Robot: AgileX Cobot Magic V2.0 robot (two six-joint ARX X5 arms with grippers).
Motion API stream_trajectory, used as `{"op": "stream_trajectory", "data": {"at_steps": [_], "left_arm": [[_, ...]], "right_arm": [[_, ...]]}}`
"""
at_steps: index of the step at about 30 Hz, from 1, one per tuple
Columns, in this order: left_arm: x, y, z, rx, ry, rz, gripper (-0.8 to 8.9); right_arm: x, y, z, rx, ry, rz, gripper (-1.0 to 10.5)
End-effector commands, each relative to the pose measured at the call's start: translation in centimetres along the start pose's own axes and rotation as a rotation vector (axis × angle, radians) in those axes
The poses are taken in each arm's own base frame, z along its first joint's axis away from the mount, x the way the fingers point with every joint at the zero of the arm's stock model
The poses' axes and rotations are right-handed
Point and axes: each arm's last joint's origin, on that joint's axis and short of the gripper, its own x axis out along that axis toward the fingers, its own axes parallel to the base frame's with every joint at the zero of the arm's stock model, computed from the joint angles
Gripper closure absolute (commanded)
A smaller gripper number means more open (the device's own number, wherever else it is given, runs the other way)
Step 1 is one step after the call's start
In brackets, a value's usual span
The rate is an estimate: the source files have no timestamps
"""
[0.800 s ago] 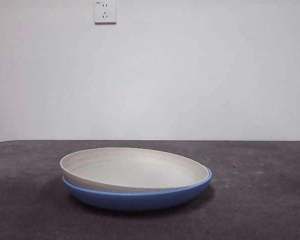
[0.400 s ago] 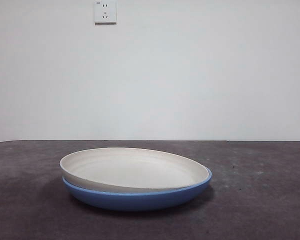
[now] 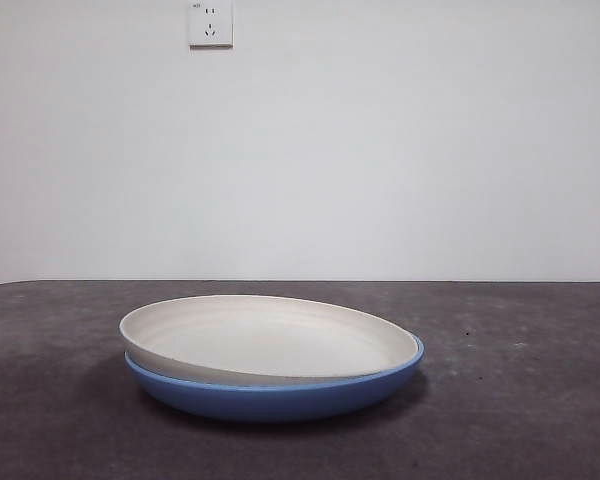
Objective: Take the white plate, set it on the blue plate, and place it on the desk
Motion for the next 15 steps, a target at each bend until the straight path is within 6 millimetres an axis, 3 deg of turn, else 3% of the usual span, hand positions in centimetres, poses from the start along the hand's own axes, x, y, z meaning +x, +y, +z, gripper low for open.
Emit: {"op": "stream_trajectory", "data": {"at_steps": [1, 3, 15], "left_arm": [[-0.06, -0.06, 0.25, 0.016, -0.003, -0.009, 7.8], [-0.06, -0.06, 0.25, 0.014, -0.002, -0.009, 7.98], [-0.11, -0.08, 0.23, 0.015, -0.005, -0.011, 7.97]], "right_arm": [[-0.36, 0.12, 0.15, -0.017, -0.007, 0.007, 7.5], [-0.36, 0.12, 0.15, -0.018, -0.007, 0.007, 9.5], [-0.37, 0.15, 0.26, -0.02, -0.019, 0.009, 9.4]]}}
